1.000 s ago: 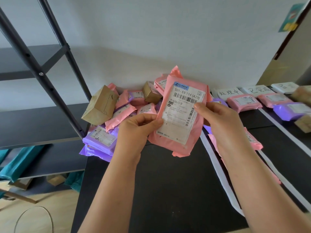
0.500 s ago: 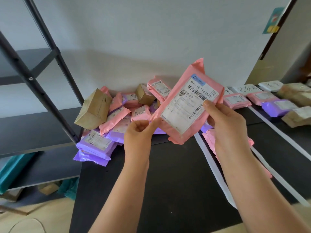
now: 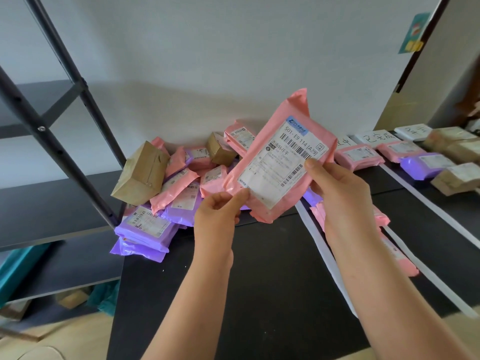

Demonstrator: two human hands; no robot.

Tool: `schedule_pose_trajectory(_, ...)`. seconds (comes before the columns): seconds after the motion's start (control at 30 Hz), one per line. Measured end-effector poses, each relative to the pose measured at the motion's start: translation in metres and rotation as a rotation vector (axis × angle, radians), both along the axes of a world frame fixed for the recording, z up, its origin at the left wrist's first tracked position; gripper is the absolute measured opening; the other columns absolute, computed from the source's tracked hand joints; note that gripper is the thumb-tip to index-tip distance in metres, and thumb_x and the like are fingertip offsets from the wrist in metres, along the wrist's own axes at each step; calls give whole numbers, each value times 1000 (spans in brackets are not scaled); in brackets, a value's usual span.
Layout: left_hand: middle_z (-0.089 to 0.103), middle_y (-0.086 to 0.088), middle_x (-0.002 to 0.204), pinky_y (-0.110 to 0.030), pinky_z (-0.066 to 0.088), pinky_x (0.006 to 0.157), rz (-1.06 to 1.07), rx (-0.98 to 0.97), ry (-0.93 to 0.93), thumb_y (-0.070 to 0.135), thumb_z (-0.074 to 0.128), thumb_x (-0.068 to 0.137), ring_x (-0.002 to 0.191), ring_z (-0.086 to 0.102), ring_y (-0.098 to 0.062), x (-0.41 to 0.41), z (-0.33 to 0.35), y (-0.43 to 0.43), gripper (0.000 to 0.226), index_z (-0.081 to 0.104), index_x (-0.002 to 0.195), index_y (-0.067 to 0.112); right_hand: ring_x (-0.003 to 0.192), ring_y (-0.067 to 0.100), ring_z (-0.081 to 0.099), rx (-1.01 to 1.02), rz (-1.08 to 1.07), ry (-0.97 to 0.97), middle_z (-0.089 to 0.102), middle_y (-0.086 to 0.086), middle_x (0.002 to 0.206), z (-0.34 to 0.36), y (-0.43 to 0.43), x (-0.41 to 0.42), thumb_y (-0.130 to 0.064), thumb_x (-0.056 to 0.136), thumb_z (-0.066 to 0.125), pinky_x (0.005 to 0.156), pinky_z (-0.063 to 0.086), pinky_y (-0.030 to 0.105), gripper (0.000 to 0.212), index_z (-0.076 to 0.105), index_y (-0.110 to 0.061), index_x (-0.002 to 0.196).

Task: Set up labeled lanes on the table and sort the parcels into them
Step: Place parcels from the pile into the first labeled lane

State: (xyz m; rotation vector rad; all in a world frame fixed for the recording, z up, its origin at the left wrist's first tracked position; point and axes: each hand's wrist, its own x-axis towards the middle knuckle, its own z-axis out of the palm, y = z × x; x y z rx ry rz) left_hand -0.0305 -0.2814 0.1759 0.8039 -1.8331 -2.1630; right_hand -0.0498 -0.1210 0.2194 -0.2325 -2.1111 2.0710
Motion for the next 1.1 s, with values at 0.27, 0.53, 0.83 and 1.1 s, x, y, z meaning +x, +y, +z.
schedule_pose_trajectory(0.27,68,6,99,-21,47,65,53,-243,223,38,81,78,89,63,-12,9,34,-6,26,68,99,29,99,6,69,-17,49,40,76,-15,97,13,0,8,-27,93,66,87,53,31,12,76,-24,99)
schedule_pose_trajectory(0.53,76,4,94,-31,60,74,-64,-141,374,29,78,78,89,73,-17,28,74,0,19,79,97,25,102,18,71,-126,192,159,76,2,103,40,4,16,-23,90,66,95,53,45,16,74,-12,97)
schedule_pose_trajectory(0.83,75,-1,74,-14,54,61,-113,77,540,7,74,74,72,72,-6,39,97,1,12,75,85,3,97,20,73,-132,262,267,77,0,98,58,11,27,-38,74,68,82,53,39,16,77,-26,80)
schedule_pose_trajectory(1.1,74,3,70,-11,53,62,-99,61,565,3,74,76,72,71,-1,41,100,3,7,75,83,4,93,18,73,-139,265,283,77,-3,95,59,13,26,-36,77,67,81,53,37,13,78,-30,76)
